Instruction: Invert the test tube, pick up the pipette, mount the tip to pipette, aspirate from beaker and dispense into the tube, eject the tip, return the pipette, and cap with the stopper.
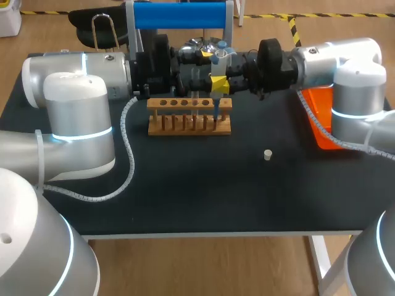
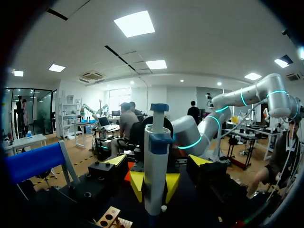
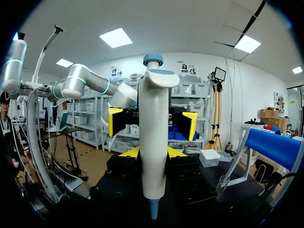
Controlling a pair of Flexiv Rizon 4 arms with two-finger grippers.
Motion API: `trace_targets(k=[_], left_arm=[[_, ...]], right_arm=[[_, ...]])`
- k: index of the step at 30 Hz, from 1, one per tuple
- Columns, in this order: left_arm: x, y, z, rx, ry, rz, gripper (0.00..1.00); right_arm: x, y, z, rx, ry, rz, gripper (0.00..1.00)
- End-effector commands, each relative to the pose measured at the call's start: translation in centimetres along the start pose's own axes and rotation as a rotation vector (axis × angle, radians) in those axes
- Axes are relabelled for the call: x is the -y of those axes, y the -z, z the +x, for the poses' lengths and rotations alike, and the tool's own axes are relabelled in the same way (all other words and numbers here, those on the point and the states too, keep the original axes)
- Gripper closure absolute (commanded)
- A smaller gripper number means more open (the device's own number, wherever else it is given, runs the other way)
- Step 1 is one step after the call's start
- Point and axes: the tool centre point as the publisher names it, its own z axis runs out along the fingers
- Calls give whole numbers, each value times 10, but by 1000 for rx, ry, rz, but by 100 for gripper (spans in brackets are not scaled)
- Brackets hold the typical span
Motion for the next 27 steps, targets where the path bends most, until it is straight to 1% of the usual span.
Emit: trace_targets(k=[1, 3, 5, 7, 11, 13, 15, 16, 17, 20, 22, 23, 24, 27], left_arm=[[0, 0, 0, 0, 1, -2, 25], [0, 0, 0, 0, 1, -2, 27], [0, 0, 0, 0, 1, -2, 33], [0, 0, 0, 0, 1, -2, 35], [0, 0, 0, 0, 1, -2, 45], [0, 0, 0, 0, 1, -2, 53], [0, 0, 0, 0, 1, -2, 64], [0, 0, 0, 0, 1, -2, 65], [0, 0, 0, 0, 1, -2, 71], [0, 0, 0, 0, 1, -2, 75], [0, 0, 0, 0, 1, -2, 89], [0, 0, 0, 0, 1, -2, 98], [0, 0, 0, 0, 1, -2, 100], [0, 0, 0, 0, 1, -2, 100]], right_arm=[[0, -2, 1, 7, 2, 0, 100], [0, -3, 1, 9, 2, 0, 100], [-1, -4, 1, 10, 3, -1, 100], [-1, -4, 1, 11, 2, -3, 100], [-1, -5, 1, 14, -1, -6, 100], [-1, -5, 1, 15, -2, -8, 100], [-1, -5, 1, 15, -4, -10, 100], [0, -5, 1, 14, -5, -10, 100], [0, -5, 1, 14, -5, -10, 100], [0, -5, 1, 14, -6, -10, 100], [0, -5, 1, 14, -6, -10, 100], [0, -5, 1, 15, -6, -10, 100], [0, -5, 1, 15, -7, -10, 100], [0, -5, 1, 15, -6, -10, 100]])
